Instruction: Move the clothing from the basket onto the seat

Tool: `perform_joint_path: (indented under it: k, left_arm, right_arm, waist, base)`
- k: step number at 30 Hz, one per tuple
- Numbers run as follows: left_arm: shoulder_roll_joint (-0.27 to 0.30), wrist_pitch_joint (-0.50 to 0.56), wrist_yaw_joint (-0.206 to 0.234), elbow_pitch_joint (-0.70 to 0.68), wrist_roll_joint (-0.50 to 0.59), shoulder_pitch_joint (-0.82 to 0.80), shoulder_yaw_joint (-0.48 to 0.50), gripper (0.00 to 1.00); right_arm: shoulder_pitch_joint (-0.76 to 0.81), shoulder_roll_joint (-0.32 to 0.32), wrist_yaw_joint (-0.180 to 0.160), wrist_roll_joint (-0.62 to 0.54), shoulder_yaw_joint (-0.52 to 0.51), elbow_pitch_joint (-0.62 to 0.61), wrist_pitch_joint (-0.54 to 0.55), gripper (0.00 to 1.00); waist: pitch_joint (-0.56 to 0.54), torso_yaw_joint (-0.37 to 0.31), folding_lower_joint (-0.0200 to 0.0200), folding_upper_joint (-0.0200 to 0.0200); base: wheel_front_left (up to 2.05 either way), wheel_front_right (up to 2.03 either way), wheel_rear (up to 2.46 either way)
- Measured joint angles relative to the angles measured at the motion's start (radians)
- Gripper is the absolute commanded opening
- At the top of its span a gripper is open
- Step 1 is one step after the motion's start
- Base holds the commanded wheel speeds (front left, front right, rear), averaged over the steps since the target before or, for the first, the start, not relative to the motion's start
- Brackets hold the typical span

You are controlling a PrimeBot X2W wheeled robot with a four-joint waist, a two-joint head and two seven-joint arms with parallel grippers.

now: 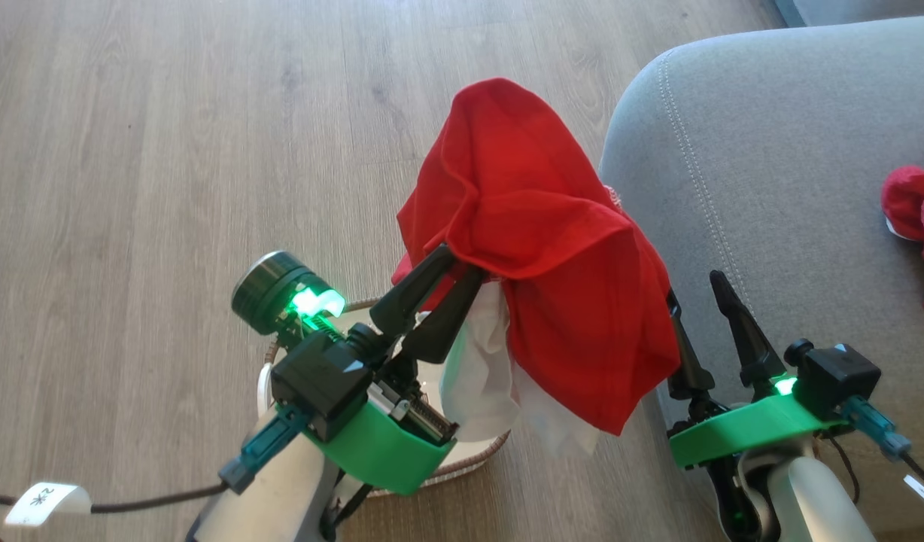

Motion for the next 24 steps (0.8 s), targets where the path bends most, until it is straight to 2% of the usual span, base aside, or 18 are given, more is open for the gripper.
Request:
perform_joint_path:
  k: [6, 12, 16, 24]
  left_arm:
    - [0.000, 0.000, 0.000, 0.003, -0.005, 0.000, 0.000, 0.00]
    - [0.003, 0.000, 0.000, 0.003, -0.010, 0.000, -0.003, 0.00]
    - [0.005, 0.000, 0.000, 0.003, -0.010, 0.000, -0.007, 0.00]
    - [0.007, 0.000, 0.000, 0.002, -0.019, -0.001, -0.030, 0.00]
  right_arm:
    - [0.000, 0.000, 0.000, -0.001, 0.000, 0.002, 0.000, 1.00]
    - [-0.006, 0.000, 0.000, -0.130, -0.002, -0.004, 0.000, 1.00]
    - [-0.015, -0.003, 0.000, -0.232, 0.040, -0.011, 0.000, 1.00]
    - [-0.089, -0.108, 0.000, -0.258, 0.242, -0.068, 0.000, 1.00]
  waist:
    - [0.003, -0.001, 0.0000, 0.0000]
    - [0.009, -0.003, 0.0000, 0.0000]
    - [0.012, -0.004, 0.0000, 0.0000]
    - [0.016, 0.008, 0.0000, 0.0000]
  base:
    - [0.00, 0.00, 0.00]
    - [0.00, 0.00, 0.00]
    - [0.00, 0.00, 0.00]
    - [0.00, 0.00, 0.00]
